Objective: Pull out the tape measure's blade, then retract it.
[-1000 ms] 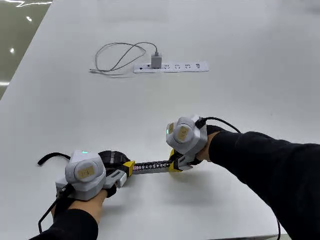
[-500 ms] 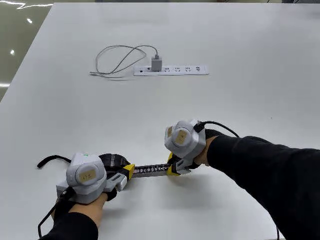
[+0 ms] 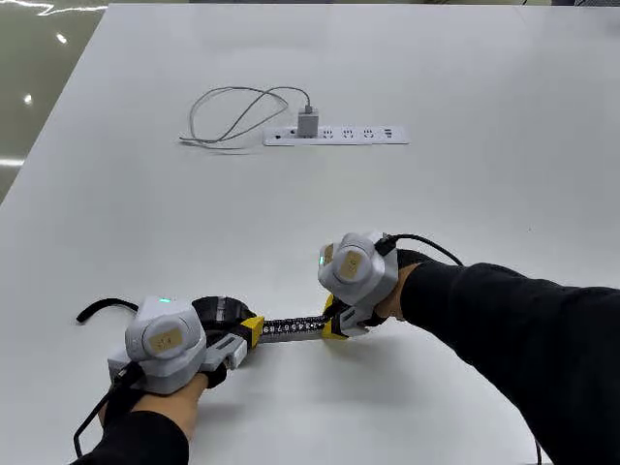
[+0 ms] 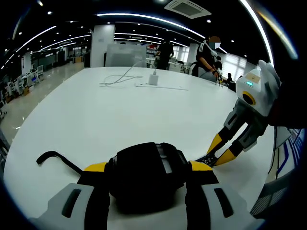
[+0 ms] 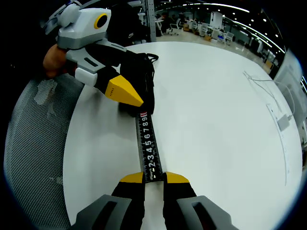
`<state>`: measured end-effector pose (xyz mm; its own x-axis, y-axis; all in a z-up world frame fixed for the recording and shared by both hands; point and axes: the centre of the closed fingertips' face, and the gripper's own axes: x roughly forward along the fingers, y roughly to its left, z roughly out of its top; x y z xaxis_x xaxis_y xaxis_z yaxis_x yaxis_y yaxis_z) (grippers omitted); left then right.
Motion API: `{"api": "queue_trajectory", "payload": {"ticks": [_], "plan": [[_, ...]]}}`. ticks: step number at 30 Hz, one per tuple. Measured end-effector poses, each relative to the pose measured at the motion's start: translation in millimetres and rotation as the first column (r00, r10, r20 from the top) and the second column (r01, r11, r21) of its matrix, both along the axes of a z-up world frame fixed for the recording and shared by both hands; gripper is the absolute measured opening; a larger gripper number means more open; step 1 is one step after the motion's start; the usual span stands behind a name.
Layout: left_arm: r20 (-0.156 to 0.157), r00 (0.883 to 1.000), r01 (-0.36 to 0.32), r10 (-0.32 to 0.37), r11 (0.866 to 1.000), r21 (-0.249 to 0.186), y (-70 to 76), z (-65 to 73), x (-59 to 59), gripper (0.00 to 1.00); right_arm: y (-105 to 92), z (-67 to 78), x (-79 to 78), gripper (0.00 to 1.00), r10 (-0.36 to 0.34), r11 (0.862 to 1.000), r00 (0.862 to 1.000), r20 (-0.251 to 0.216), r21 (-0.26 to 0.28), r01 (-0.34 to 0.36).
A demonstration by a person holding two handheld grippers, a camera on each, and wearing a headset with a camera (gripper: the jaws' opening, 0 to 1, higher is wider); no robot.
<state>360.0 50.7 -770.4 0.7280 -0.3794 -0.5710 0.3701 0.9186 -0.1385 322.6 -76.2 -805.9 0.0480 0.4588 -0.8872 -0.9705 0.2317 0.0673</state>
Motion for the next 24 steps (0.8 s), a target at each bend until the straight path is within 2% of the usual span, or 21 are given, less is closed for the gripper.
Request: {"api": "queue_trajectory", "payload": {"ticks": [24], "plan": [[-0.006, 1.0, 0.002, -0.003, 1.0, -0.009, 0.0, 0.2, 0.0, 0.59, 12.3, 0.7, 1.0, 0.1, -0.014, 1.0, 1.0, -0.003, 0.027, 0.014]]}}
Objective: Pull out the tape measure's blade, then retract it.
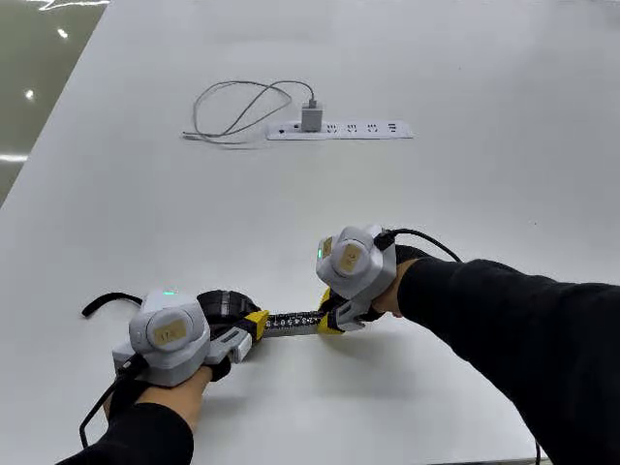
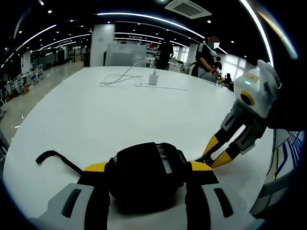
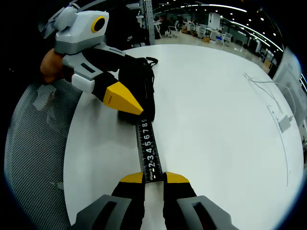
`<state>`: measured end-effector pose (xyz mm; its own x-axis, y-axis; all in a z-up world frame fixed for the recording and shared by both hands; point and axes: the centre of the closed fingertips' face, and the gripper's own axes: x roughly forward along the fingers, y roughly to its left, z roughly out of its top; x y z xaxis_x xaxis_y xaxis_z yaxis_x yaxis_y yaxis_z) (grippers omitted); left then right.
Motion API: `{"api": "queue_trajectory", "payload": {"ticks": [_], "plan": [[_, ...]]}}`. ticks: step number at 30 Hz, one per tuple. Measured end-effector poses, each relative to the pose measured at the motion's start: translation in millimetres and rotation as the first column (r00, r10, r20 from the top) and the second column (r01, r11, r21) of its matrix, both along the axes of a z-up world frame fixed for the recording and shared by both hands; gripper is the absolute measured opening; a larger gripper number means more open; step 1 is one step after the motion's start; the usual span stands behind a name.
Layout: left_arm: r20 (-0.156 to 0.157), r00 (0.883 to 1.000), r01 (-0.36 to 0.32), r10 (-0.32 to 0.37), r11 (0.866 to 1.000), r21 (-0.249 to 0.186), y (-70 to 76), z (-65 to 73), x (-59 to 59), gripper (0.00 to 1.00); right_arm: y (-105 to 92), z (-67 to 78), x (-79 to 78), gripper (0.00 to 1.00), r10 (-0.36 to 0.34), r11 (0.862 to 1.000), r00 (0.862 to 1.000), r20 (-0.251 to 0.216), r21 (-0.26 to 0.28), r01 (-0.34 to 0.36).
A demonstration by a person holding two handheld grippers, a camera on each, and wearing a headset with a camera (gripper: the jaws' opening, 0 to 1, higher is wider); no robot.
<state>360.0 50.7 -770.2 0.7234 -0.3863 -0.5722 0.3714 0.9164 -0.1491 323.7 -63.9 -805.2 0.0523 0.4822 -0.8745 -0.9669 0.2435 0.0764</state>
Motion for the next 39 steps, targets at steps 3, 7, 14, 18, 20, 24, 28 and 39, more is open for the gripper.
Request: {"api": "queue_trajectory", "payload": {"ticks": [3, 7, 14, 18, 20, 24, 28, 39], "plan": [[0.0, 1.0, -0.001, 0.001, 1.0, 0.0, 0.0, 0.0, 0.2, 0.59, 1.6, 0.0, 0.3, 0.1, 0.0, 1.0, 1.0, 0.0, 0.002, 0.0], [0.001, 1.0, 0.0, 0.0, 1.0, 0.001, -0.2, 0.1, -0.1, 0.59, 4.4, 0.0, 0.7, 0.1, 0.001, 1.0, 1.0, 0.002, 0.005, -0.001], [0.001, 1.0, -0.001, 0.001, 1.0, 0.0, -0.1, 0.1, -0.3, 0.59, 11.4, 0.0, 1.2, 0.1, -0.001, 1.0, 1.0, 0.006, 0.016, 0.001], [0.001, 1.0, -0.001, 0.001, 1.0, 0.0, 0.1, 0.1, -0.4, 0.59, 14.4, 0.1, 1.1, 0.1, 0.0, 1.0, 1.0, 0.007, 0.02, 0.0], [0.001, 1.0, -0.001, 0.001, 1.0, 0.0, 0.2, -0.1, -0.6, 0.59, 15.6, 0.1, 0.9, 0.1, 0.001, 1.0, 1.0, 0.009, 0.021, -0.001], [-0.001, 1.0, 0.0, 0.0, 1.0, 0.0, 0.2, -0.1, -1.0, 0.59, 18.0, 0.0, 0.7, 0.1, 0.002, 1.0, 1.0, 0.011, 0.025, -0.002], [-0.001, 1.0, 0.0, 0.0, 1.0, 0.0, 0.2, 0.1, -1.2, 0.59, 19.1, -0.1, 0.6, 0.1, 0.003, 1.0, 1.0, 0.012, 0.024, -0.003], [-0.001, 1.0, 0.0, 0.0, 1.0, -0.002, 0.3, 0.1, -0.9, 0.59, 23.8, -0.2, 1.1, 0.1, -0.006, 0.999, 1.0, 0.009, 0.036, 0.006]]}}
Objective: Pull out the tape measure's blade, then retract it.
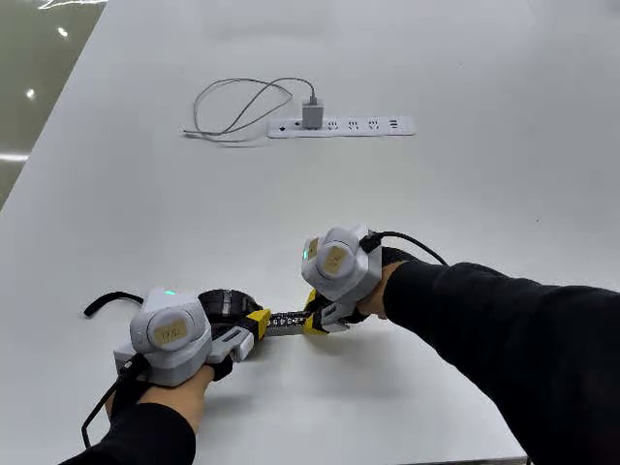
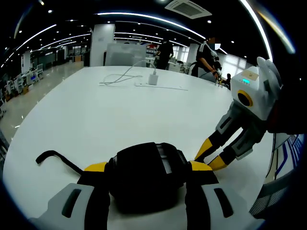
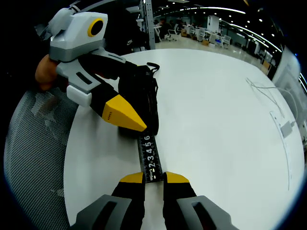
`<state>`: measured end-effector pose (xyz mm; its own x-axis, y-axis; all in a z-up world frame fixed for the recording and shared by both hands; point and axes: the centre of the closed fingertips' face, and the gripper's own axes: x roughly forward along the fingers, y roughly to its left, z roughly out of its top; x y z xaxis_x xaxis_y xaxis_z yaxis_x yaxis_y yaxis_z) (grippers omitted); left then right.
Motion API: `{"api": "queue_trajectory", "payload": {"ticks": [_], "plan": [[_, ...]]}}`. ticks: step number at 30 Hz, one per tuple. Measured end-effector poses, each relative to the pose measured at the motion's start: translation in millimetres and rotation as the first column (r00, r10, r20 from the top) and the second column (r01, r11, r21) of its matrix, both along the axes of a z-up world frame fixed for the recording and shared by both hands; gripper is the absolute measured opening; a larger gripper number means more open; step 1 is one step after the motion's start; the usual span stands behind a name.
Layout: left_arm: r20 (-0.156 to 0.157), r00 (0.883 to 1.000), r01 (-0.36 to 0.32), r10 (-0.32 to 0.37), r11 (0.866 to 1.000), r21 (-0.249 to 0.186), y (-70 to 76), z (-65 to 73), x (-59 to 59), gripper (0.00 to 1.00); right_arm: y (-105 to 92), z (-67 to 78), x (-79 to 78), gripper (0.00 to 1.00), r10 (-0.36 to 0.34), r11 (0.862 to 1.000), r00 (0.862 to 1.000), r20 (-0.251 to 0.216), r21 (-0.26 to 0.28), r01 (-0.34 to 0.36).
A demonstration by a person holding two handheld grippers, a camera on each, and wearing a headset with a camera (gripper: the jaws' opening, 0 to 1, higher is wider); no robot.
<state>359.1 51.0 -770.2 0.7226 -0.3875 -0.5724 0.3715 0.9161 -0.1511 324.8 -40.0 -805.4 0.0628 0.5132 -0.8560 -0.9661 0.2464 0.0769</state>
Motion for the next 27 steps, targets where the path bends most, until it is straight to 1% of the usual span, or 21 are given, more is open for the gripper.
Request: {"api": "queue_trajectory", "payload": {"ticks": [27], "plan": [[-0.006, 1.0, -0.001, 0.001, 1.0, -0.008, 0.7, -0.1, -0.2, 0.59, 13.5, 0.0, 0.6, 0.1, -0.018, 0.999, 1.0, -0.014, 0.039, 0.019]]}}
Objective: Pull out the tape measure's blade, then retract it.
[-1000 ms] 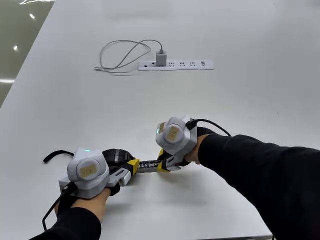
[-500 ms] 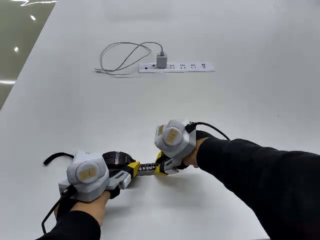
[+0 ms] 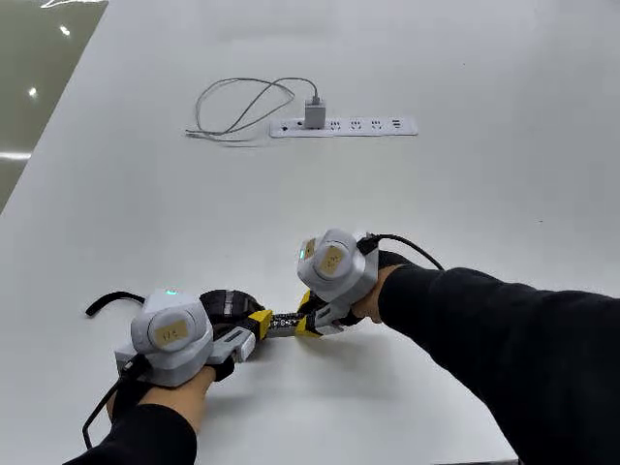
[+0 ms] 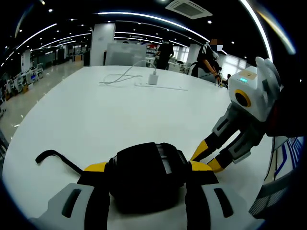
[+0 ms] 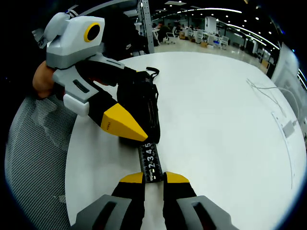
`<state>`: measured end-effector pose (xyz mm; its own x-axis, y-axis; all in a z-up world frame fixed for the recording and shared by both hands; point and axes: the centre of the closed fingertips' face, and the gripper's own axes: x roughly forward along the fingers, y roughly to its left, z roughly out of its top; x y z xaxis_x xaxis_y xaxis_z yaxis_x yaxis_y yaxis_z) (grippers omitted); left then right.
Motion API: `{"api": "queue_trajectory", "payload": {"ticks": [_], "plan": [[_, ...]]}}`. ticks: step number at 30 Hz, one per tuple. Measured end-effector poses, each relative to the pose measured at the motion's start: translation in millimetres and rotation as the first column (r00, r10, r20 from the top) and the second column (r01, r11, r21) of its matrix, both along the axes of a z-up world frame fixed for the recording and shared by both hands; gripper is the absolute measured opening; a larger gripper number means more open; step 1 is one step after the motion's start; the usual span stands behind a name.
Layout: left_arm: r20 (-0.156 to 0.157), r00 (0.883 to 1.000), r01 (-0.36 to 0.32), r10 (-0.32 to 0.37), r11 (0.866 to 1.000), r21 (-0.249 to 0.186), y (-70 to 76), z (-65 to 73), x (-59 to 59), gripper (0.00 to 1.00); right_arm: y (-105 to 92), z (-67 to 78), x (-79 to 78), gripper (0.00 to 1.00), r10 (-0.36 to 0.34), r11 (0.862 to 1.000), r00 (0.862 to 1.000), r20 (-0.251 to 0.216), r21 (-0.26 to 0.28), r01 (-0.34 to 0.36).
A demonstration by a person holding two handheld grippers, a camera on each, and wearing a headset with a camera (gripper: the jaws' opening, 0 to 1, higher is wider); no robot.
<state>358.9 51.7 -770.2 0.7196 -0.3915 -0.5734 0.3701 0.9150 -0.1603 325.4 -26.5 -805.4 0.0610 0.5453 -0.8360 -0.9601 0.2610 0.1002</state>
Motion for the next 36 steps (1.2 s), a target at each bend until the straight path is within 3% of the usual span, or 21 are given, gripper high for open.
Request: {"api": "queue_trajectory", "payload": {"ticks": [7, 36], "plan": [[-0.003, 1.0, -0.004, 0.004, 1.0, -0.002, -0.1, 0.1, 0.1, 0.59, 4.5, 0.1, 0.8, 0.1, 0.021, 1.0, 1.0, 0.014, 0.005, -0.021], [-0.007, 1.0, 0.0, 0.0, 1.0, -0.006, -1.4, 1.0, -0.8, 0.59, 16.8, 1.4, 0.7, 0.1, -0.011, 0.999, 1.0, 0.006, 0.031, 0.011]]}}
